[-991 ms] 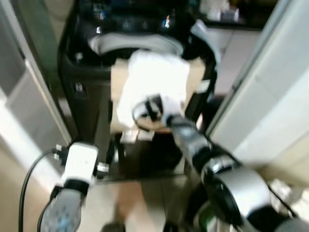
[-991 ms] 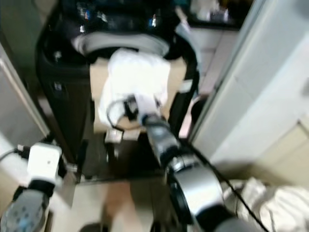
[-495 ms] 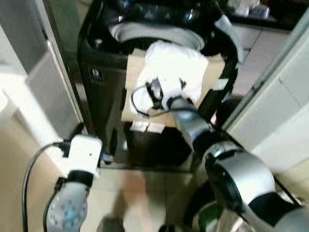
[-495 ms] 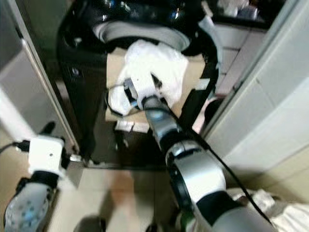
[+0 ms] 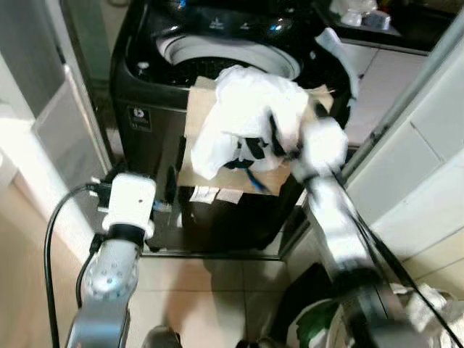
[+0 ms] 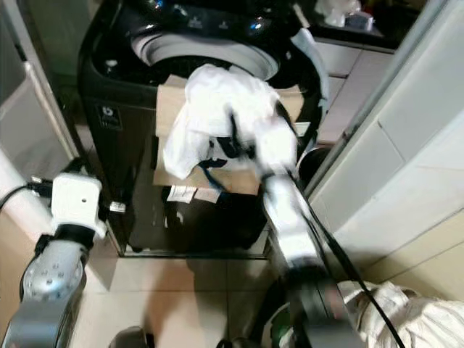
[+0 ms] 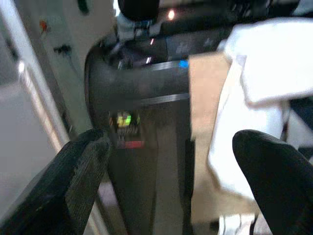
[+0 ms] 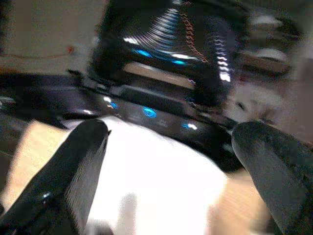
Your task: Clothes washing
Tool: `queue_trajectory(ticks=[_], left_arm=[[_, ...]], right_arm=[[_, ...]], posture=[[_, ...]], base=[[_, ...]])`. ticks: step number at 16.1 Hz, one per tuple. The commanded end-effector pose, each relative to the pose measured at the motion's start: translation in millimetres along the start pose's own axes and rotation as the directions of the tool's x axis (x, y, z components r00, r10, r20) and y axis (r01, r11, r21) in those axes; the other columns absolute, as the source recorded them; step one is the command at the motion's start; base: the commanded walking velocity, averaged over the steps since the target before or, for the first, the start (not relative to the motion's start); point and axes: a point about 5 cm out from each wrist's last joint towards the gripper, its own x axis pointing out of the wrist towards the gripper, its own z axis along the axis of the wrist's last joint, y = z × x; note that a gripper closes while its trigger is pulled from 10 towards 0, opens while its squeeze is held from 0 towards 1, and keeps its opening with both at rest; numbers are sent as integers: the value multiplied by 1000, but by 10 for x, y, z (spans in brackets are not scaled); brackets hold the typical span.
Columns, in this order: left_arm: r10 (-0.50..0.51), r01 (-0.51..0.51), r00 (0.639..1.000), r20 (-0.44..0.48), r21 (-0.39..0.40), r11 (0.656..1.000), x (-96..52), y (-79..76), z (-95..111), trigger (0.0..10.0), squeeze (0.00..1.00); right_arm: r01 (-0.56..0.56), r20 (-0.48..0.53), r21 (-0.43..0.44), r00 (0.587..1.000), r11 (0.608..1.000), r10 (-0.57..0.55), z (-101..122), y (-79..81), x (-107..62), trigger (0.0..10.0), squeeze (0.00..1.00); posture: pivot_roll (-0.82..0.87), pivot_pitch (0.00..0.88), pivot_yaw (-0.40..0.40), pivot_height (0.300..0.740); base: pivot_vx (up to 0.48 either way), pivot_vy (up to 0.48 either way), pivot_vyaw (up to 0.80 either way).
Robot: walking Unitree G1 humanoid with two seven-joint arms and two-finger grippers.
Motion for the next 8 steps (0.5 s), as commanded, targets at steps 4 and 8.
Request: queue_trajectory(ticks=[4, 8], left_arm=[[5, -3, 978, 208, -7, 1000, 152, -26, 358, 10000, 0], [74, -65, 969, 237, -44, 997, 241, 28, 413, 10000, 0]], right_arm=[[15, 115, -76, 993, 997, -6, 228, -101, -223, 10000, 0], [-3, 101, -69, 995, 998, 10, 257, -20, -38, 10000, 0]], posture=[[10, 0, -58, 740], [26, 0, -59, 740]], base=[[187, 136, 0], [361, 317, 0]])
